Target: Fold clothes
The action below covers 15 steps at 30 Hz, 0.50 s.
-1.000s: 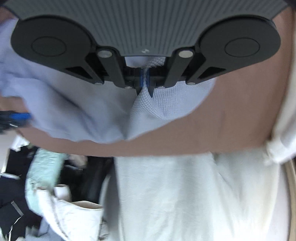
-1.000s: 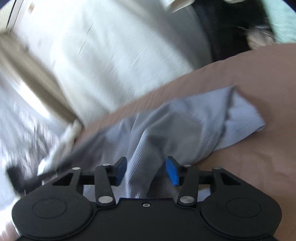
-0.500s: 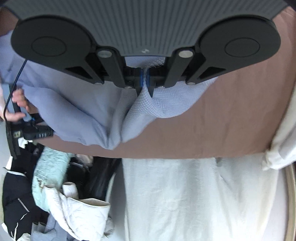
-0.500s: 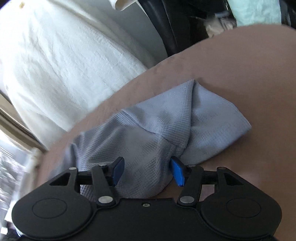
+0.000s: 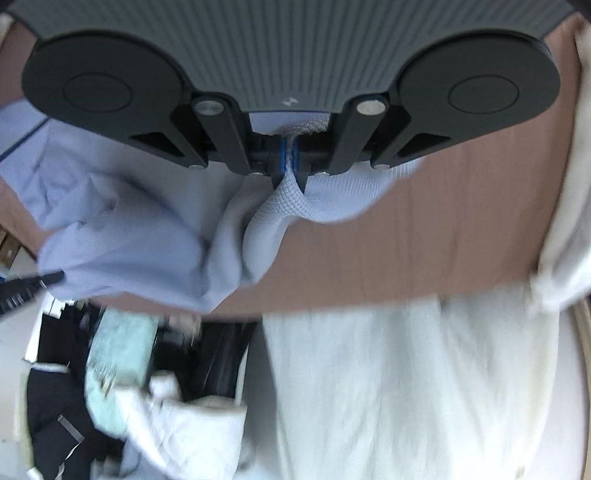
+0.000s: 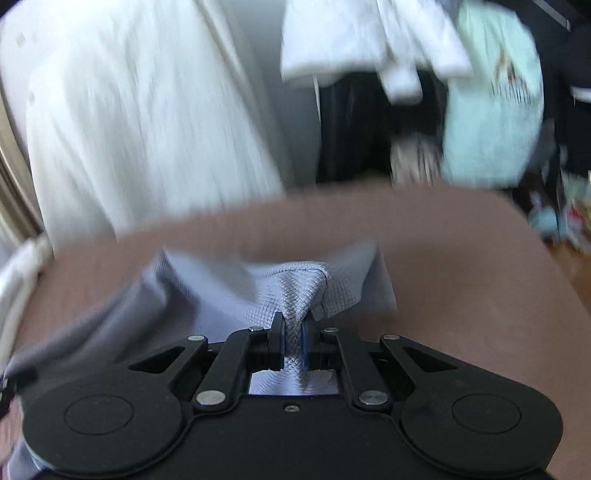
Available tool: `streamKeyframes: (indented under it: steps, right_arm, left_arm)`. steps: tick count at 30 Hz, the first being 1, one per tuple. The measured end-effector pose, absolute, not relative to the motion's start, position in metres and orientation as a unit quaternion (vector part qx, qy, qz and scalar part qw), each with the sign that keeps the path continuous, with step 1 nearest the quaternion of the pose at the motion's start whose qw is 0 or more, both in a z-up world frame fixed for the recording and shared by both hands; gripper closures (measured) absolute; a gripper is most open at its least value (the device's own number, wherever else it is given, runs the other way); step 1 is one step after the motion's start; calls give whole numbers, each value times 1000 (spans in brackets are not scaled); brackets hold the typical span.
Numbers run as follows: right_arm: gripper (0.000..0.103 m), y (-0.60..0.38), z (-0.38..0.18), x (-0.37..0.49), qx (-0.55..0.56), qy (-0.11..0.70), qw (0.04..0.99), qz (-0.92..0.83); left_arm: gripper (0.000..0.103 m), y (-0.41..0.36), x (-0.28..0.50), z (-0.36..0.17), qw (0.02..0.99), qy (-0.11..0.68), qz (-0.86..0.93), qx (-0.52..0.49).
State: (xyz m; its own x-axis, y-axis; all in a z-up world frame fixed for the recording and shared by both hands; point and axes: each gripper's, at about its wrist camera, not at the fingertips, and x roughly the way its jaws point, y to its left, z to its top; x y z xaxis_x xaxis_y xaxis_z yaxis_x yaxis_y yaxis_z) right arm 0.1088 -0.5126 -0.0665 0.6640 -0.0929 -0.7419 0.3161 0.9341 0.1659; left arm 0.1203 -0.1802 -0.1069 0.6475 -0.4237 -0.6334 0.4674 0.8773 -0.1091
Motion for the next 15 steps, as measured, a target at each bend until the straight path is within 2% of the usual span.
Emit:
streamKeyframes:
  steps: [4, 8, 13, 15]
  right_arm:
    - [93, -541, -138, 99, 184, 480, 843, -158]
    - [95, -559, -142, 94, 205, 471, 843, -159]
    - [95, -569, -135, 90, 70, 479, 819, -308]
    - [91, -584, -144, 85, 63, 484, 802, -346]
  left_arm:
    - [100, -182, 103, -130, 900, 367, -228, 51]
    - [100, -177, 90, -125, 902, 366, -221, 51]
    - [99, -169, 77, -118, 903, 367, -217, 47]
    - [99, -163, 77, -116, 900, 373, -222, 41]
